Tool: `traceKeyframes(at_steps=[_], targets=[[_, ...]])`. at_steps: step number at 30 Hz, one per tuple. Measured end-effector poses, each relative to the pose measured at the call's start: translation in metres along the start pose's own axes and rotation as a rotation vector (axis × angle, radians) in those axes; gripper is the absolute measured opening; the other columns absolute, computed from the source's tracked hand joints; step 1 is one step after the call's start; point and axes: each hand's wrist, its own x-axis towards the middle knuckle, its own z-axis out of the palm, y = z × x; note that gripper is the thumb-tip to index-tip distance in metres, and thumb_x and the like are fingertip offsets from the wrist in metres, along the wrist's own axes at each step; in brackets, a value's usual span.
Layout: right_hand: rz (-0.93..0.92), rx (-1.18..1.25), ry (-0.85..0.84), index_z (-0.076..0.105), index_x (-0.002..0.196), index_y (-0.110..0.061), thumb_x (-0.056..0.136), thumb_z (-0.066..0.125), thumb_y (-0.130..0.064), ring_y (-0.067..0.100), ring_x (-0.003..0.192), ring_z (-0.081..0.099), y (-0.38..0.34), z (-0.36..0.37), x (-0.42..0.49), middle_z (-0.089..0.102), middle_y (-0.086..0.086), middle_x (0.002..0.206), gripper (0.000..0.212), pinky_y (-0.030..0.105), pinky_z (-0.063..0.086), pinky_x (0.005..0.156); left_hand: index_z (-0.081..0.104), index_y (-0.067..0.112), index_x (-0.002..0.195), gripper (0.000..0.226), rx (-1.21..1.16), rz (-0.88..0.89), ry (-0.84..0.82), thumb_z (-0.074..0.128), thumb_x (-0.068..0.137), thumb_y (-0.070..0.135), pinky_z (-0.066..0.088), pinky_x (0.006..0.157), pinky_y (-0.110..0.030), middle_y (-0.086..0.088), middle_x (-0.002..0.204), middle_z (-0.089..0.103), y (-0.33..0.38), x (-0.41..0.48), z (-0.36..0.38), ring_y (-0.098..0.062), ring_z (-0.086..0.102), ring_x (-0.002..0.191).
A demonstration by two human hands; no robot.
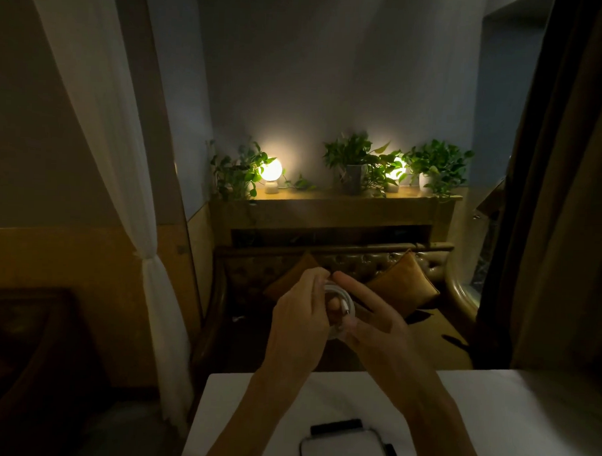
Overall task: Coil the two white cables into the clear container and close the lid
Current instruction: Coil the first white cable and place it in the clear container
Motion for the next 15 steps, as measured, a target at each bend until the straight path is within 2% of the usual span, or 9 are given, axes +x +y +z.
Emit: traceKeyframes(at_steps=[2, 5, 7, 9, 11, 13, 15], targets=[[-0.085, -0.12, 0.09, 0.059, 0.124, -0.043, 0.085, 0.067, -0.009, 0.009, 0.116, 0.062, 0.001, 0.009, 0.0, 0.065, -0.014, 0.124, 0.052, 0.021, 0.056, 0.082, 0.055, 0.03, 0.102, 0.019, 0.01, 0.043, 0.046, 0.037, 0.102, 0.024, 0.046, 0.072, -0.001, 0.019, 0.087, 0.061, 0.008, 0.0, -0.001, 0.01, 0.062, 0.088], [-0.264, -0.287, 0.227, 0.062, 0.119, -0.043, 0.089, 0.061, -0.014, 0.002, 0.11, 0.063, 0.001, 0.021, 0.002, 0.067, -0.016, 0.118, 0.041, 0.014, 0.055, 0.08, 0.061, 0.02, 0.101, 0.025, -0.095, -0.013, -0.001, 0.037, 0.102, 0.024, 0.047, 0.072, -0.003, 0.01, 0.089, 0.065, 0.013, 0.001, -0.004, 0.004, 0.063, 0.087], [-0.35, -0.4, 0.323, 0.058, 0.124, -0.04, 0.093, 0.055, -0.019, 0.002, 0.11, 0.063, 0.002, 0.026, 0.003, 0.067, -0.013, 0.119, 0.038, 0.016, 0.054, 0.086, 0.062, 0.019, 0.102, 0.027, -0.15, -0.074, -0.036, 0.036, 0.102, 0.025, 0.047, 0.072, -0.003, 0.008, 0.09, 0.066, 0.017, 0.001, -0.005, 0.004, 0.063, 0.087], [-0.369, -0.545, 0.429, 0.052, 0.13, -0.039, 0.094, 0.051, -0.027, 0.003, 0.113, 0.06, 0.008, 0.029, 0.002, 0.063, -0.009, 0.124, 0.037, 0.011, 0.05, 0.09, 0.063, 0.021, 0.102, 0.028, -0.195, -0.133, -0.045, 0.035, 0.102, 0.028, 0.049, 0.073, -0.005, 0.007, 0.092, 0.067, 0.021, 0.0, -0.006, 0.002, 0.064, 0.087], [-0.434, -0.79, 0.586, 0.052, 0.133, -0.03, 0.095, 0.056, -0.02, 0.009, 0.117, 0.052, 0.013, 0.033, -0.001, 0.057, 0.0, 0.127, 0.039, 0.004, 0.043, 0.09, 0.064, 0.026, 0.099, 0.029, -0.257, -0.203, -0.05, 0.035, 0.102, 0.031, 0.052, 0.074, -0.01, 0.005, 0.094, 0.069, 0.023, 0.001, -0.006, 0.0, 0.065, 0.088], [-0.554, -0.974, 0.697, 0.058, 0.131, -0.015, 0.089, 0.064, -0.013, 0.013, 0.118, 0.046, 0.018, 0.034, -0.001, 0.052, 0.005, 0.128, 0.042, 0.007, 0.041, 0.092, 0.065, 0.03, 0.094, 0.03, -0.352, -0.29, -0.058, 0.036, 0.101, 0.032, 0.054, 0.071, -0.015, -0.001, 0.093, 0.07, 0.026, 0.001, -0.007, -0.003, 0.067, 0.085], [-0.612, -0.929, 0.737, 0.063, 0.123, -0.012, 0.089, 0.061, -0.019, 0.011, 0.116, 0.05, 0.016, 0.035, -0.001, 0.056, 0.003, 0.123, 0.034, 0.015, 0.046, 0.094, 0.068, 0.025, 0.093, 0.032, -0.459, -0.357, -0.05, 0.038, 0.1, 0.032, 0.055, 0.068, -0.015, -0.006, 0.092, 0.072, 0.031, 0.0, -0.011, -0.006, 0.068, 0.082]])
